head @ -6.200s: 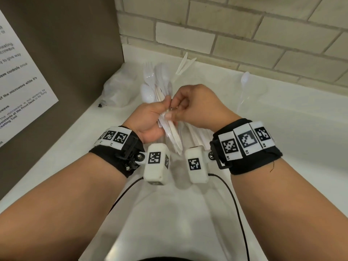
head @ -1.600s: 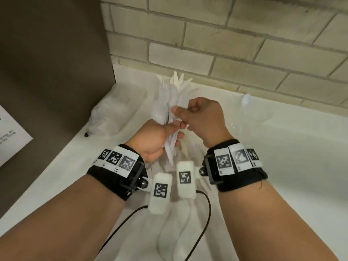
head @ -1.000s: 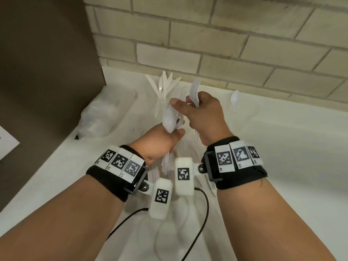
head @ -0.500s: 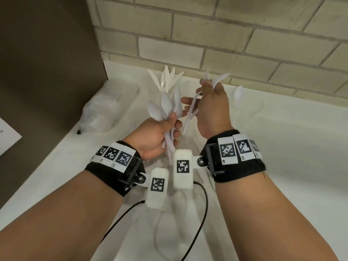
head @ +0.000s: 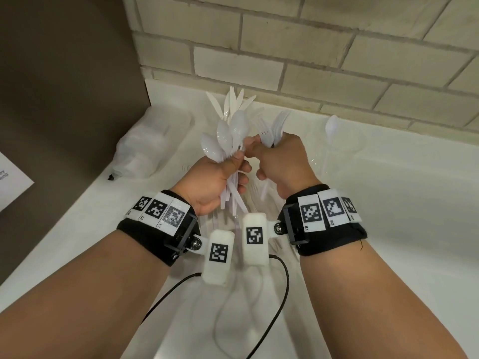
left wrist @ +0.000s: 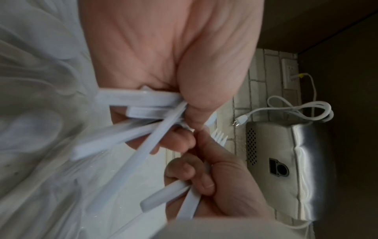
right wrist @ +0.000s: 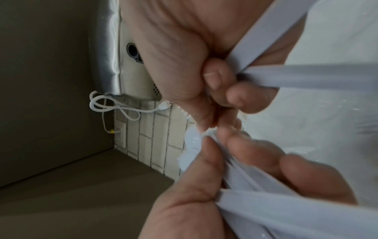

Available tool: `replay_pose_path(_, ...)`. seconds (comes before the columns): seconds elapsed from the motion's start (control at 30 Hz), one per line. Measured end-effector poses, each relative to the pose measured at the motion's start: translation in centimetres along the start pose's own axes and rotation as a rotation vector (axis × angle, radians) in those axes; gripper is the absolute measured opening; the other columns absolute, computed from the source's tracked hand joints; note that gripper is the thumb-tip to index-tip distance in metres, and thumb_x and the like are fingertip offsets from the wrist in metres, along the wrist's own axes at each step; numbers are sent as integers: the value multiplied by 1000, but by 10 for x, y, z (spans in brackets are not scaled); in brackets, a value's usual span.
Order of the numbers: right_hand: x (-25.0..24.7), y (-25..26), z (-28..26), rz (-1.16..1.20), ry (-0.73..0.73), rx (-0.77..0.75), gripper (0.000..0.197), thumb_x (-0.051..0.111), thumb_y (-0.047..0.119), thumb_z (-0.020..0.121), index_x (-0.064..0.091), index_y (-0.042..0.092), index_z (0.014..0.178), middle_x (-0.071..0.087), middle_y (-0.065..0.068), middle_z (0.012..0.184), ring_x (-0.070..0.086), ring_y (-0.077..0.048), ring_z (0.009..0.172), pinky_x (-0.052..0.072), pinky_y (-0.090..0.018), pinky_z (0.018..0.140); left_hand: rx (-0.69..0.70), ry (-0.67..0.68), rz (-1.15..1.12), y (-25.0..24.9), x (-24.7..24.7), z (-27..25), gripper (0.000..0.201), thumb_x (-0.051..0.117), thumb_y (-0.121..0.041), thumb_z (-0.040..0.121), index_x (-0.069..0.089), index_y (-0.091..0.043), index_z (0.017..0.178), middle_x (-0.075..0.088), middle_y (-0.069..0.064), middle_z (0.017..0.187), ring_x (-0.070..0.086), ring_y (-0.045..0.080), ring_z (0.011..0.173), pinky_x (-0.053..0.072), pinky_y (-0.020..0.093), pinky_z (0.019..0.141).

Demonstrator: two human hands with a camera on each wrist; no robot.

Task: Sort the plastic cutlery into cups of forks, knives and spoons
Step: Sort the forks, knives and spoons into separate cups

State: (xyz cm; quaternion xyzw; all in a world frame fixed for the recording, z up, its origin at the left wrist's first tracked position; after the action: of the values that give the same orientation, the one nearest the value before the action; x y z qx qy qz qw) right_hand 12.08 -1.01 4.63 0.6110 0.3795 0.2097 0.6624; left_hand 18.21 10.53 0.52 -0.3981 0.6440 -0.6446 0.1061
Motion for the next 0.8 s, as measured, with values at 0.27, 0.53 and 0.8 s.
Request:
replay_pose_path(0.27,4,0,-3,47,90,32,21,77,17,79,69,0,90,72,-2,70,70,-12,59,49,-20,49,3,21,11,-1,-1,-3,24,48,-25,98,64,-19,114,71,-2,83,59,11,63,49,25,59)
replay_pose_path(0.53,1,-2,3,-113,-33,-25,20,52,12,89,64,-3,84,69,-13,72,70,-29,68,61,-44,65,-40,34,-98,2,-4,-1,25,41,-20,101,62,-16,113,74,5,96,71,22,82,54,41,86)
replay_pose_path(0.8,-12,3,5,33,-271,-86,14,36,17,101,40,5,104,66,-14,80,56,-3,46,43,-20,45,2,-133,338,4,-6,0,23,45,-24,101,61,-7,101,50,6,66,51,17,46,49,32,57)
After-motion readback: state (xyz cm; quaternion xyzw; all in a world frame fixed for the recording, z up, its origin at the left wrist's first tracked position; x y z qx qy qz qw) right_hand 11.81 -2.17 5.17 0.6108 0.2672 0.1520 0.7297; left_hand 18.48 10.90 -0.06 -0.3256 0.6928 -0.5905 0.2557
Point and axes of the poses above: each hand's wrist, its own z-axis towards the middle knuckle, its own x-axis out of the palm, y = z × x, the point moved 1 cm from there along z, towards the middle knuckle
